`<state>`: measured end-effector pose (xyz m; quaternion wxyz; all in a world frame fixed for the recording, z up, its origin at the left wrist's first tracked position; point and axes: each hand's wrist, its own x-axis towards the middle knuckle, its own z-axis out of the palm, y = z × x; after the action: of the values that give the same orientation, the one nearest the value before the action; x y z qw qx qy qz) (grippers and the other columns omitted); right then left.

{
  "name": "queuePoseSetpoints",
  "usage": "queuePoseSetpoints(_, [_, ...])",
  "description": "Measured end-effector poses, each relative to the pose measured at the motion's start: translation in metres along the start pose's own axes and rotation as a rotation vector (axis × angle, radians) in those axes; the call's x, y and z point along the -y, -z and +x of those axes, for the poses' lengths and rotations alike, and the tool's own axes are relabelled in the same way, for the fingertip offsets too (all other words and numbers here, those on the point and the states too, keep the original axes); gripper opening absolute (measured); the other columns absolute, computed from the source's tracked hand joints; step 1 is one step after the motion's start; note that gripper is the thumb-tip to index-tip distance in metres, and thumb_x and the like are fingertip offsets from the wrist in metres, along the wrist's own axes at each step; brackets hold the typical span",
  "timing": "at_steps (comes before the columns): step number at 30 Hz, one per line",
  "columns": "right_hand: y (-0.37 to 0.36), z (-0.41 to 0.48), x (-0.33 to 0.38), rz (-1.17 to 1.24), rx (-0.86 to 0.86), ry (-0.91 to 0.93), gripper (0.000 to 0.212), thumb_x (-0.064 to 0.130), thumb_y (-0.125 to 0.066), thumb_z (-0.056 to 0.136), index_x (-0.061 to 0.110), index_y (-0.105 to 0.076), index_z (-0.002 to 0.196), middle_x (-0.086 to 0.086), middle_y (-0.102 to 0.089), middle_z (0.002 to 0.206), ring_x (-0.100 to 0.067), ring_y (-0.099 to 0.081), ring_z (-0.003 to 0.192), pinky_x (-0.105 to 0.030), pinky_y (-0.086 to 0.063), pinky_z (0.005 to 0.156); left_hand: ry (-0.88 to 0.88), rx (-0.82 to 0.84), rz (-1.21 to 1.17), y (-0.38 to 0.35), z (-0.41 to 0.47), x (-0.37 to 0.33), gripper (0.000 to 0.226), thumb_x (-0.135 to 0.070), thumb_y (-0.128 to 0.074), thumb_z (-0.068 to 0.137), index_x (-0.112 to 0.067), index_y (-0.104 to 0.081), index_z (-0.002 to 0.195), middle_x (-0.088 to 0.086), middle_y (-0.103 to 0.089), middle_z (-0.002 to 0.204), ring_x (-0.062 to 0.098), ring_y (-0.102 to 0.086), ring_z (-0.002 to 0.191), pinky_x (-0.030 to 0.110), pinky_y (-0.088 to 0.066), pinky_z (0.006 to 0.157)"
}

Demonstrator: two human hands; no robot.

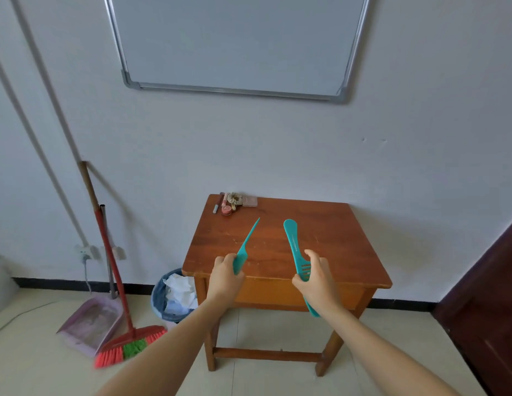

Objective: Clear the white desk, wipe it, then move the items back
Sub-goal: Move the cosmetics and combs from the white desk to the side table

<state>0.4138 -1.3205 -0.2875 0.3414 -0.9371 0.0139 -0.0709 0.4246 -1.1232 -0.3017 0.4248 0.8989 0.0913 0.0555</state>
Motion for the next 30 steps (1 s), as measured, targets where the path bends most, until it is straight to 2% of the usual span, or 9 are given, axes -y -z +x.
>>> queuePoseSetpoints(8, [-0.024,0.086,-0.020,0.002,0.098,-0.004,0.062,0.027,-0.063,0.083,0.022,-0.031,0.136,-0.001,-0.043,0.119,-0.007,-0.049,0.088,-0.011,-0.044,0.066,0.126,0.034,0.021,-0.043,0.069,-0.001,0.044,-0.010,-0.054,0.090,-0.012,-0.042,0.132,0.008,-0.047,0.120,0.009,-0.045,0.095,0.024,-0.048,0.088])
queuePoseSetpoints(11, [-0.038,0.100,-0.031,-0.007,0.134,-0.003,0.062,0.027,-0.063,0.084,0.022,-0.030,0.136,0.000,-0.042,0.121,-0.004,-0.047,0.088,-0.004,-0.039,0.057,0.194,0.002,0.001,-0.060,0.087,0.010,0.046,-0.010,-0.054,0.090,-0.011,-0.040,0.134,0.008,-0.047,0.119,0.010,-0.046,0.094,0.026,-0.049,0.088])
queuePoseSetpoints(14, [-0.050,0.119,-0.036,-0.008,0.137,-0.030,0.061,0.028,-0.062,0.084,0.023,-0.031,0.136,0.000,-0.043,0.121,-0.004,-0.047,0.086,-0.004,-0.036,0.052,0.260,-0.004,0.016,-0.069,0.114,0.018,0.047,-0.009,-0.054,0.089,-0.010,-0.040,0.134,0.009,-0.047,0.119,0.014,-0.050,0.096,0.029,-0.050,0.089])
queuePoseSetpoints(20, [-0.067,0.170,-0.025,-0.014,0.135,-0.069,0.062,0.030,-0.062,0.084,0.024,-0.029,0.136,0.001,-0.042,0.123,-0.008,-0.052,0.091,-0.013,-0.050,0.072,0.349,0.031,0.119,-0.079,0.189,0.025,0.041,-0.014,-0.055,0.089,-0.010,-0.044,0.129,0.010,-0.049,0.121,0.021,-0.050,0.111,0.035,-0.049,0.095])
queuePoseSetpoints(25, [-0.077,0.207,-0.015,-0.057,0.137,-0.101,0.062,0.031,-0.060,0.085,0.025,-0.027,0.137,0.004,-0.041,0.123,-0.010,-0.055,0.094,-0.017,-0.053,0.075,0.303,0.109,0.297,-0.085,0.235,0.028,0.039,-0.027,-0.051,0.091,-0.012,-0.045,0.127,0.007,-0.050,0.123,0.021,-0.046,0.115,0.032,-0.047,0.095])
queuePoseSetpoints(30, [-0.097,0.225,-0.007,-0.100,0.152,-0.151,0.062,0.030,-0.059,0.086,0.025,-0.026,0.137,0.003,-0.040,0.126,-0.009,-0.054,0.099,-0.018,-0.051,0.079,0.178,0.137,0.529,-0.088,0.248,0.044,0.050,-0.054,-0.043,0.089,-0.020,-0.047,0.126,0.000,-0.051,0.124,0.019,-0.043,0.117,0.031,-0.042,0.095])
